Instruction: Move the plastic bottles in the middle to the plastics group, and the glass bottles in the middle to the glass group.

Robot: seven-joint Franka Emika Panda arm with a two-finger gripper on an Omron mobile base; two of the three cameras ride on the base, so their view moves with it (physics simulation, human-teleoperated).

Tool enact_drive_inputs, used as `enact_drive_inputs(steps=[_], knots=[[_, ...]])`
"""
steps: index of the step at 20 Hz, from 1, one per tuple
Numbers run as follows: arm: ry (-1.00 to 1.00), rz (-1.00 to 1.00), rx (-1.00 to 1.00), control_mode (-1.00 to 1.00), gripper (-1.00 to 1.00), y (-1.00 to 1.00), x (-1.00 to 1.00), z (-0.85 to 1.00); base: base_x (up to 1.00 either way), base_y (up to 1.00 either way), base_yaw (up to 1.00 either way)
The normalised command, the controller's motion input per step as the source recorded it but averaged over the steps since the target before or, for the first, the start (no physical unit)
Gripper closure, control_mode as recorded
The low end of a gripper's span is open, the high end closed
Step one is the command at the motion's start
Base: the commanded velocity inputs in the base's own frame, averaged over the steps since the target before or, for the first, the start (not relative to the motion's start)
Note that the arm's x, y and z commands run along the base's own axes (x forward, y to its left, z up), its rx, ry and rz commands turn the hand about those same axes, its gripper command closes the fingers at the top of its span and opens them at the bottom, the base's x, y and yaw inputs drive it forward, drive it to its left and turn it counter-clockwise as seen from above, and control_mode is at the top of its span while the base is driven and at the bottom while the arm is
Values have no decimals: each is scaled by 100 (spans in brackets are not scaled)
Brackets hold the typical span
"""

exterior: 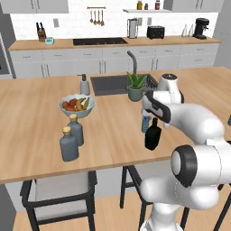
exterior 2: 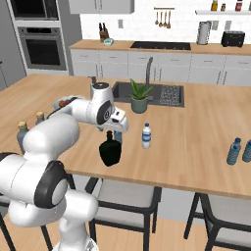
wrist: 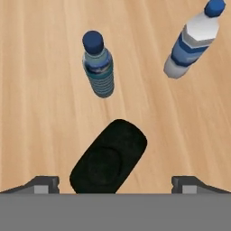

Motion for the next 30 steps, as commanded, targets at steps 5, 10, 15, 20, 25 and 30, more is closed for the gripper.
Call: enact_drive_inputs(steps=[5,10,15,20,25,30], knots=[[0,3,0,-100,-100,19,-18,-17,0,0,0],[-3,1,0,-100,-100,10,5,-6,0,0,0],[-3,3,0,-100,-100,0,42,-24,0,0,0],[-7,4,0,-100,-100,0,6,-15,0,0,0],[-5,3,0,-100,-100,0,-4,0,0,0,0],[-4,7,0,-100,-100,0,-2,-12,0,0,0]])
